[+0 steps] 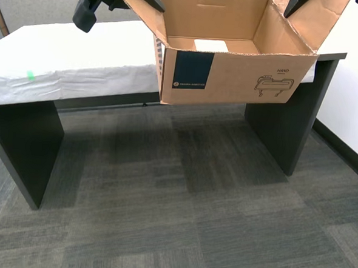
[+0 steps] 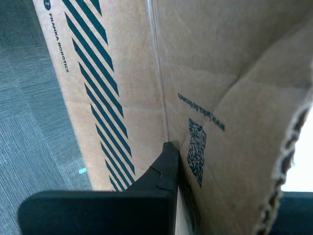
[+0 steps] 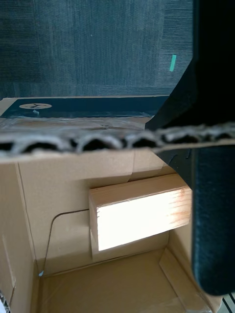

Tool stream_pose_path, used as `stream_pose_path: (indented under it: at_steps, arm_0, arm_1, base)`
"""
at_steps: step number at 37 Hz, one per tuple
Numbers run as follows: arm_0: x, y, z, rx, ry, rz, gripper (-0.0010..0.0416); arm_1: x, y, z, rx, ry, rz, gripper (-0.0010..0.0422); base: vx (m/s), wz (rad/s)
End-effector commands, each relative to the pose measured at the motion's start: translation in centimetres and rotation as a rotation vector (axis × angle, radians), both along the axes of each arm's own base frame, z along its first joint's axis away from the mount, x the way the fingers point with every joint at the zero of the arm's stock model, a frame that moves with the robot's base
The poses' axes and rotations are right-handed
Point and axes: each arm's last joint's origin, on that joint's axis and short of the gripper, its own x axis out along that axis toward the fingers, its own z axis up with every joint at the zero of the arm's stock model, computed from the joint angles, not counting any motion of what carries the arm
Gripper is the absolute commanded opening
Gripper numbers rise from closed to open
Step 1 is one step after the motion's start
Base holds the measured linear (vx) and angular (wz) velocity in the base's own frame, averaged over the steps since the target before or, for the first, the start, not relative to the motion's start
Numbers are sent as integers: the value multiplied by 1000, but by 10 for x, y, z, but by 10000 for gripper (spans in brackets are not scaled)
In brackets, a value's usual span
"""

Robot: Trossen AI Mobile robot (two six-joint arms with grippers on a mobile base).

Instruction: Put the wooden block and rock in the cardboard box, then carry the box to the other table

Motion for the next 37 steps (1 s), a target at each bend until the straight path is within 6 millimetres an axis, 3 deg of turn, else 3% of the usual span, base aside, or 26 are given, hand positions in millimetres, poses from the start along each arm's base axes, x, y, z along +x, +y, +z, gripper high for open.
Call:
stream_pose_path:
  at_steps: [1,37]
  arm_0:
    - [-1,2,1,31,-3,24,-1]
    - [0,2,2,22,-23,50,-1]
  arm_1:
    - [-1,-2,2,-20,-3,-17,-1]
    - [0,-2,2,3,-22,29,0]
  base:
    - [125,-18]
    - [130,-14]
